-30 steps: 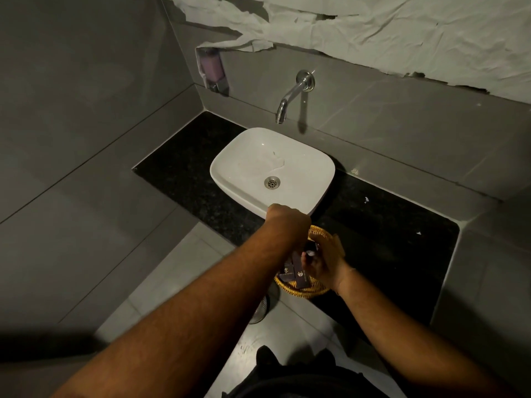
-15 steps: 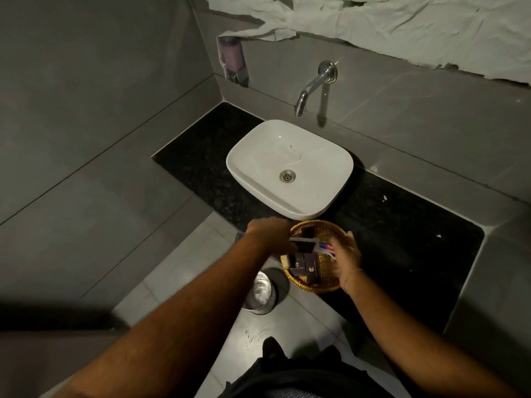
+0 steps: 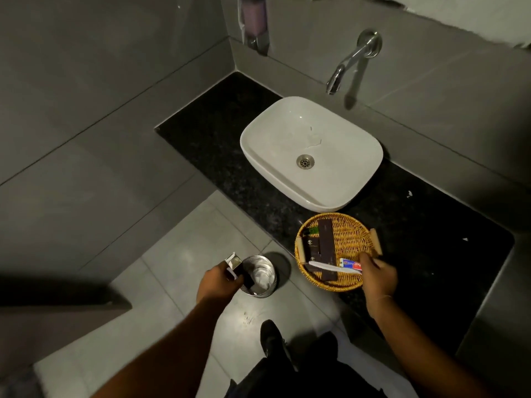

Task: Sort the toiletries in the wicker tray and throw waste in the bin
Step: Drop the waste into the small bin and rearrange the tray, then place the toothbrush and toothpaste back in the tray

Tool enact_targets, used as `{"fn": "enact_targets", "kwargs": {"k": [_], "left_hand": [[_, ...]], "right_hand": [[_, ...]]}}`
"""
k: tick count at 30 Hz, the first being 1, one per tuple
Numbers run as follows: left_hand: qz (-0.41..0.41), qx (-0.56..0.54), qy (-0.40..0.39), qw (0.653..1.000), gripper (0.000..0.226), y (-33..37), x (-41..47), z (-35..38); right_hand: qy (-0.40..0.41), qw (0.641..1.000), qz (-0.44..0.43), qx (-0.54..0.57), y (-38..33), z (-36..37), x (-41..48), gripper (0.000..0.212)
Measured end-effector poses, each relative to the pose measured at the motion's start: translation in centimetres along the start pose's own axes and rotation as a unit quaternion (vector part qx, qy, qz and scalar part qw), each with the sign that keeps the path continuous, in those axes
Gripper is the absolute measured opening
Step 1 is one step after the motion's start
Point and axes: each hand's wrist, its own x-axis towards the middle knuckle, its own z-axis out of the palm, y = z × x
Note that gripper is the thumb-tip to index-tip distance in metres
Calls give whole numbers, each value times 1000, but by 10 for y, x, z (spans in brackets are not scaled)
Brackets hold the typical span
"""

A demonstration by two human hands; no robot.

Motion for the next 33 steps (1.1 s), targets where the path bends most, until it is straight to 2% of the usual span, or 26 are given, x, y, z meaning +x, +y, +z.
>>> {"fn": "enact_targets", "kwargs": {"k": [6,9,14,18,22,26,29,31,33], "left_hand": [[-84,-120,2,989,29,-41,55,43],[-133,-138,-1,981,26,-58,100,70],[-149,-111,-42,982,39,-70,156,102],[-162,12,-39,986,46,-87,159,109],[-135,47,-32,989,38,-80,121,91],[-77,-20,9,997,31,-52,89,62],[14,-100,44,994,29,-2,68,43],[104,-140,45,984,27,37,55,38],[210,-172,-16,962,25,77,35,40]], "right_hand": [[17,999,13,-50,38,17,-14,22],[29,996,1,-84,67,22,-21,33],[74,986,23,-147,103,3,-37,42],[47,989,68,-123,110,-10,-39,30],[24,993,21,-112,78,-14,-61,32],[1,990,-58,-132,33,-4,-65,39],[-4,983,-98,-158,7,-3,-63,43],[4,984,-120,-133,-5,-3,-58,43],[-9,980,-155,-122,-16,-3,-54,44]]}}
